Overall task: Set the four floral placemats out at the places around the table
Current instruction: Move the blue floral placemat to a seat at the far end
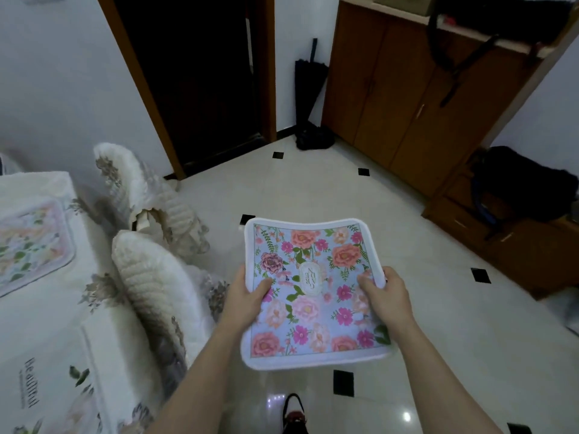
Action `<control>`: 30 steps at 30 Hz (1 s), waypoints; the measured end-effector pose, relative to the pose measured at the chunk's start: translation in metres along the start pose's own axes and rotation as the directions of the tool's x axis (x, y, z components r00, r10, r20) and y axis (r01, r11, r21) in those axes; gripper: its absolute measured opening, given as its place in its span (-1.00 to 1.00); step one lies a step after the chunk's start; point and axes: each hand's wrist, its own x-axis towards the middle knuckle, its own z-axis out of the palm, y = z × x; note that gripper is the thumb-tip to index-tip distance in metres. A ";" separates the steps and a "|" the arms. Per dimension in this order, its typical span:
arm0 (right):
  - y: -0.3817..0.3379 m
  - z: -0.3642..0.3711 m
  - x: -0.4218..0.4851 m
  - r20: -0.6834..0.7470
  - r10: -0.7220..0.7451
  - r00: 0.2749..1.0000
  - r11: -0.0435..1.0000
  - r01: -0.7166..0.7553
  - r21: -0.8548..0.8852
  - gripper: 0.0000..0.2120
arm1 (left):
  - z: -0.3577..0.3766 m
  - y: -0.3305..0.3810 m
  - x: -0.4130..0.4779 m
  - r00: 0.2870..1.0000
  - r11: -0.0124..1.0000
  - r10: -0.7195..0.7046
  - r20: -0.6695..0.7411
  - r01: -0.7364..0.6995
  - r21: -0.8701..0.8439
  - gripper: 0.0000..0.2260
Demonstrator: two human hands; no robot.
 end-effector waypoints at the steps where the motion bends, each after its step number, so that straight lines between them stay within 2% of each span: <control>1: -0.009 0.003 0.014 0.005 0.001 1.000 1.000 -0.001 -0.004 -0.84 | 0.001 0.005 0.015 1.000 1.000 -0.016 -0.005 0.016 -0.019 -0.82; 10: -0.080 0.056 0.148 0.105 -0.046 0.993 0.998 0.050 -0.033 -0.88 | -0.011 0.027 0.149 0.987 0.995 -0.073 -0.146 0.062 -0.078 -0.82; 19: -0.150 0.122 0.333 0.251 -0.088 0.964 0.994 0.102 -0.043 -0.90 | -0.007 0.064 0.310 0.960 0.994 -0.070 -0.270 0.046 -0.096 -0.78; 25: -0.224 0.175 0.446 0.395 -0.151 0.906 0.983 0.179 -0.037 -0.88 | -0.019 0.112 0.403 0.908 0.987 -0.115 -0.403 0.058 -0.151 -0.78; 30: -0.290 0.240 0.498 0.526 -0.199 0.827 0.960 0.273 -0.066 -0.87 | -0.052 0.137 0.441 0.820 0.971 -0.163 -0.548 0.034 -0.237 -0.81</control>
